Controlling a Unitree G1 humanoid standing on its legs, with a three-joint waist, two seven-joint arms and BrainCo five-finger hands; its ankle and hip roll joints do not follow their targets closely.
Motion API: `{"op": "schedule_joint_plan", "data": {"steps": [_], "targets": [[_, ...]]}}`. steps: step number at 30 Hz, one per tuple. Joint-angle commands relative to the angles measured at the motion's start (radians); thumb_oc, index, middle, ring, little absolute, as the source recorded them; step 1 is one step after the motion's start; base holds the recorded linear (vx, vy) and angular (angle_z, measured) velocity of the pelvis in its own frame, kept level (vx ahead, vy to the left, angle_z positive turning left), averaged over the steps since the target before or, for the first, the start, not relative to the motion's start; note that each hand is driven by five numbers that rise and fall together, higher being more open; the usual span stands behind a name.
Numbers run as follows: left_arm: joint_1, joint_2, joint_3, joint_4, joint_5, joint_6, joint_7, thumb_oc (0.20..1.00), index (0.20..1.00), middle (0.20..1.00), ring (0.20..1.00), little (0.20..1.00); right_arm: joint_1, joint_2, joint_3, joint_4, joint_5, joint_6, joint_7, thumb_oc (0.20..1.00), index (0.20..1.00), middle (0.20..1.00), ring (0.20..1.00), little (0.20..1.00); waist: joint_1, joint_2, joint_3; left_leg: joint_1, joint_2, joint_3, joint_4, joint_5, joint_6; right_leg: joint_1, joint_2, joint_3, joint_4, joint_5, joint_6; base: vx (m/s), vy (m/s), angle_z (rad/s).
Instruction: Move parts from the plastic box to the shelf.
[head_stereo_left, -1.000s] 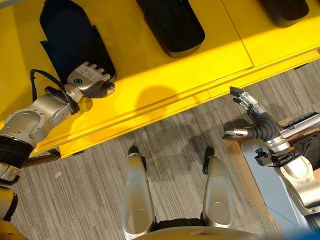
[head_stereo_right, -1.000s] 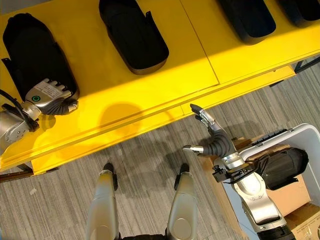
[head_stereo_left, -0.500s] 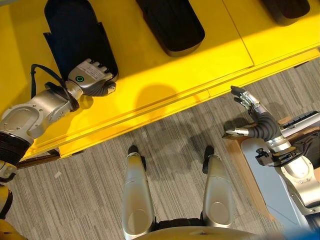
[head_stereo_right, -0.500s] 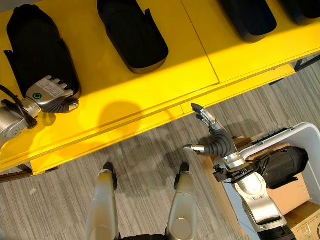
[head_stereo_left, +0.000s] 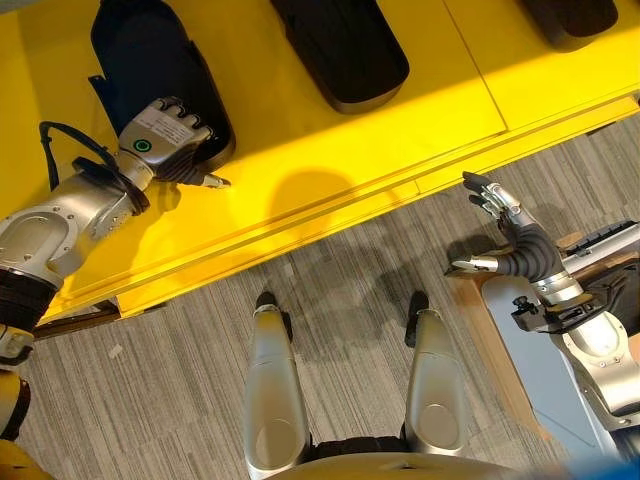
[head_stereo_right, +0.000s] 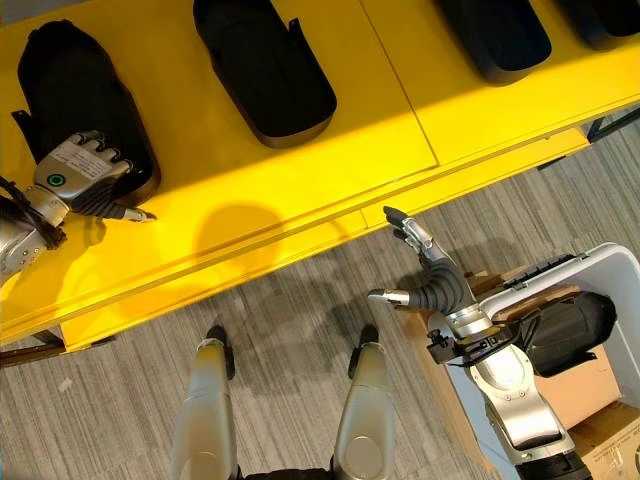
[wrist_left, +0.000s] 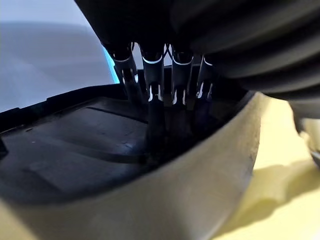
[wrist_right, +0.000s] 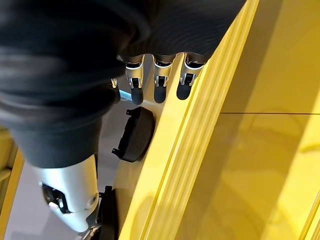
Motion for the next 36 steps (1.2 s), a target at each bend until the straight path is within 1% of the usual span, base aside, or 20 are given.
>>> {"op": "schedule_joint_plan", "data": {"steps": [1,7,10,15,17,18,23,32,36], "targets": [[0.047,-0.02,0.02,0.037,-0.017,0.017,0.017,1.0,1.0,1.0,1.0,1.0,0.035,0.034,-0.07,0.004,0.013,-0.043,-0.01,1.0,1.0,1.0,1.0,1.0,0.001,-0.003,-0.112,-0.05,-0.004,0.012,-0.02,0.117,0.044,-0.041,-0.003,0.023,0.157,-0.027,-0.048,0.0,0.0,0.0],[0.064,-0.006,0.044,0.014,-0.018,0.013,0.022,1.0,1.0,1.0,1.0,1.0,0.035,0.035,-0.073,0.004,0.01,-0.042,-0.007,1.0,1.0,1.0,1.0,1.0,0.003,0.0,-0.111,-0.044,-0.005,0.015,-0.024,0.116,0.045,-0.038,-0.004,0.023,0.157,-0.028,-0.048,0.0,0.0,0.0],[0.133,0.017,0.126,-0.069,-0.051,-0.005,0.013,1.0,1.0,1.0,1.0,1.0,0.041,0.039,-0.085,0.006,0.01,-0.04,-0.006,1.0,1.0,1.0,1.0,1.0,0.009,0.003,-0.111,-0.046,-0.007,0.013,-0.021,0.115,0.046,-0.04,-0.003,0.024,0.161,-0.028,-0.05,0.0,0.0,0.0],[0.198,0.039,0.218,-0.129,-0.065,-0.01,0.007,1.0,1.0,1.0,1.0,1.0,0.045,0.043,-0.094,0.007,0.009,-0.038,-0.004,1.0,1.0,1.0,1.0,1.0,0.013,0.008,-0.111,-0.046,-0.006,0.014,-0.02,0.114,0.045,-0.042,-0.001,0.025,0.164,-0.029,-0.053,0.0,0.0,0.0],[0.212,0.043,0.234,-0.143,-0.064,-0.012,0.008,1.0,1.0,1.0,1.0,1.0,0.043,0.043,-0.094,0.007,0.008,-0.038,-0.004,1.0,1.0,1.0,1.0,1.0,0.012,0.008,-0.112,-0.044,-0.006,0.015,-0.02,0.114,0.045,-0.042,0.0,0.024,0.165,-0.03,-0.053,0.0,0.0,0.0],[0.231,0.05,0.261,-0.159,-0.071,-0.014,0.008,1.0,1.0,1.0,1.0,1.0,0.047,0.046,-0.099,0.009,0.01,-0.037,-0.004,1.0,1.0,1.0,1.0,1.0,0.016,0.011,-0.112,-0.044,-0.006,0.014,-0.021,0.115,0.045,-0.042,-0.001,0.026,0.165,-0.029,-0.053,0.0,0.0,0.0],[0.286,0.068,0.331,-0.199,-0.073,-0.02,0.014,1.0,1.0,1.0,1.0,1.0,0.048,0.045,-0.102,0.006,0.012,-0.034,0.005,1.0,1.0,1.0,1.0,1.0,0.018,0.015,-0.113,-0.042,-0.008,0.013,-0.022,0.115,0.045,-0.043,0.0,0.027,0.166,-0.032,-0.052,0.0,0.0,0.0],[0.356,0.105,0.42,-0.245,-0.07,-0.031,0.022,1.0,1.0,1.0,1.0,1.0,0.047,0.041,-0.11,0.006,0.01,-0.035,0.008,1.0,1.0,1.0,1.0,1.0,0.024,0.023,-0.112,-0.039,-0.01,0.012,-0.018,0.112,0.045,-0.037,0.0,0.026,0.167,-0.032,-0.053,0.0,0.0,0.0],[0.397,0.119,0.477,-0.281,-0.077,-0.038,0.021,1.0,1.0,1.0,1.0,1.0,0.049,0.042,-0.114,0.002,0.007,-0.032,0.01,1.0,1.0,1.0,1.0,1.0,0.026,0.028,-0.116,-0.036,-0.011,0.012,-0.022,0.112,0.045,-0.035,-0.001,0.027,0.165,-0.032,-0.053,0.0,0.0,0.0]]}}
